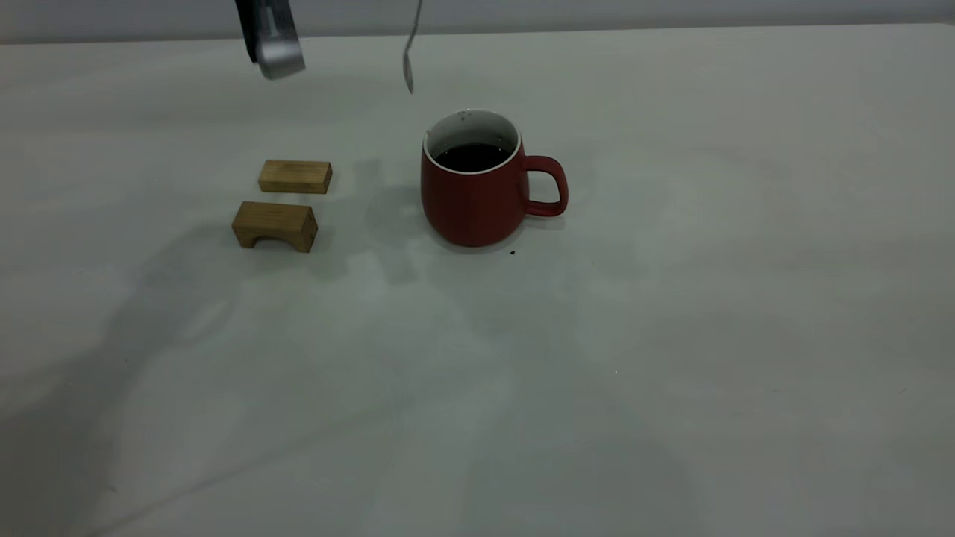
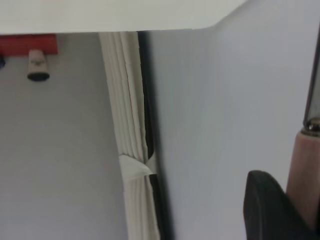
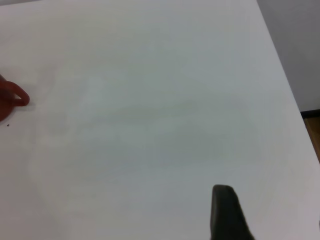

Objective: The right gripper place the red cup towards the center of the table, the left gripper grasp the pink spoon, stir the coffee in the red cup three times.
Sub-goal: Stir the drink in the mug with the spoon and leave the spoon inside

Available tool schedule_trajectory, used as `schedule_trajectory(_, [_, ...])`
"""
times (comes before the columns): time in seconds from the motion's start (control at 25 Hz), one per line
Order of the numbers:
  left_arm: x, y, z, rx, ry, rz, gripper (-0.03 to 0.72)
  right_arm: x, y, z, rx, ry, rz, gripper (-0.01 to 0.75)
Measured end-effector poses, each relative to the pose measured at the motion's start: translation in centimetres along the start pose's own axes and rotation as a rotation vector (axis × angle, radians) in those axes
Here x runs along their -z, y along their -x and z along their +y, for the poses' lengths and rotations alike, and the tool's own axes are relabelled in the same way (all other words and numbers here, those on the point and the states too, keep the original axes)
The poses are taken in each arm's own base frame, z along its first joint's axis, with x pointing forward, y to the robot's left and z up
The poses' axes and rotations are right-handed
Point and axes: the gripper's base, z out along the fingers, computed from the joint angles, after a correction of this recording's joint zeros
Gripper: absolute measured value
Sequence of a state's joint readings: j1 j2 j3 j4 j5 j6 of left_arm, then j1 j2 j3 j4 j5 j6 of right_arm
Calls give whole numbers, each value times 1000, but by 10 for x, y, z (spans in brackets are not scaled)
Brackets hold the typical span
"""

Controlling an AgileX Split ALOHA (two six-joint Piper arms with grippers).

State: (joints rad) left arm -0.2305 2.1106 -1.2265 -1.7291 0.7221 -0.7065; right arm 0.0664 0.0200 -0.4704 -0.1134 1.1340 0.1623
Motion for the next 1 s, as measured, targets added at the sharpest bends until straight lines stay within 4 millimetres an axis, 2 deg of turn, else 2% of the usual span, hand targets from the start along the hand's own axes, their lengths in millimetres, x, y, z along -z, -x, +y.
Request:
schedule_trajectory(0.28, [-20, 10, 8, 179, 17, -45, 138, 0, 0, 0, 0, 0, 1, 475])
schedule_trajectory(0.72, [-46, 18, -6, 172, -30, -86, 138, 0, 0, 0, -1, 1, 1, 475])
schedule_trajectory(0.84, [-59, 16, -10, 150, -29, -75, 138, 0, 0, 0, -1, 1, 2, 475])
schedule_trajectory(1.0, [-80, 29, -11, 154, -10, -79, 138, 0, 0, 0, -1, 1, 2, 475])
